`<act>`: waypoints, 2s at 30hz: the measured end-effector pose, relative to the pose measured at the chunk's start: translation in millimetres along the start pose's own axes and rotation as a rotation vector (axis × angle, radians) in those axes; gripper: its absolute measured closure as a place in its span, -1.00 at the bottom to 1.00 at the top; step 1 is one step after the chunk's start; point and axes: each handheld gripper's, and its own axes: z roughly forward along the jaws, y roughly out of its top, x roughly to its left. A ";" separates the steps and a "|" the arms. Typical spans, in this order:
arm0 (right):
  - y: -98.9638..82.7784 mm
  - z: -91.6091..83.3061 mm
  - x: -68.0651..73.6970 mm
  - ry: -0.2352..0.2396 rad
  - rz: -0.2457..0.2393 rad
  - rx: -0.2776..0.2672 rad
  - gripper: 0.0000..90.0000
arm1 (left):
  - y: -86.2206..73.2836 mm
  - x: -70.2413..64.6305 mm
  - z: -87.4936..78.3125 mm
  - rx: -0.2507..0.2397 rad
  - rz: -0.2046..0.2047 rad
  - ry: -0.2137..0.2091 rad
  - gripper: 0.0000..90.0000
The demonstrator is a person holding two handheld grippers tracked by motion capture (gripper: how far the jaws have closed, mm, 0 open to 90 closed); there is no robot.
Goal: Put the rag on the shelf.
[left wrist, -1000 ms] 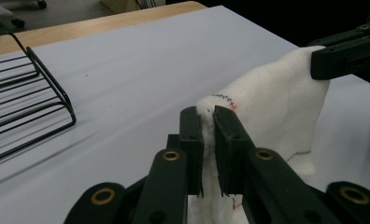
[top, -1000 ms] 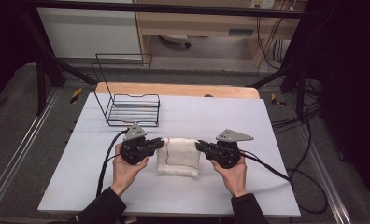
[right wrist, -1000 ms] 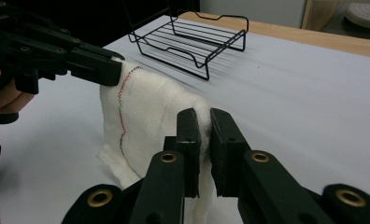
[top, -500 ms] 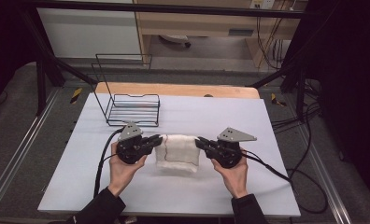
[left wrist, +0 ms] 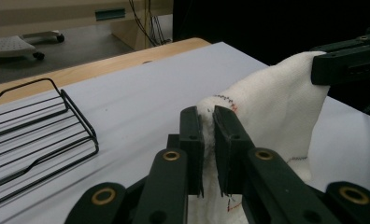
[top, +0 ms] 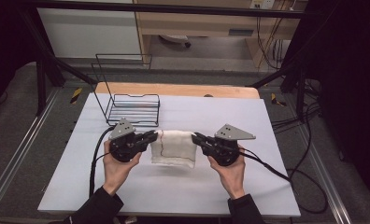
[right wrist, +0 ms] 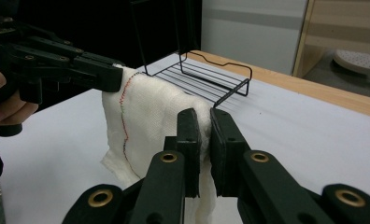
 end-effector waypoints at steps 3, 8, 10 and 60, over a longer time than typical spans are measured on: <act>3.7 2.2 2.7 0.003 -0.003 -0.015 0.85 | 2.1 3.1 -4.8 -0.018 -0.006 0.005 0.83; 9.1 7.7 8.2 0.003 -0.014 -0.032 0.85 | 5.2 8.3 -12.6 -0.040 -0.011 0.017 0.83; 11.3 9.7 10.3 0.007 -0.013 -0.042 0.85 | 6.6 10.9 -15.8 -0.048 -0.011 0.019 0.83; 94.8 67.2 59.3 0.024 -0.122 -0.197 0.85 | 50.1 67.5 -89.4 -0.257 -0.024 0.133 0.83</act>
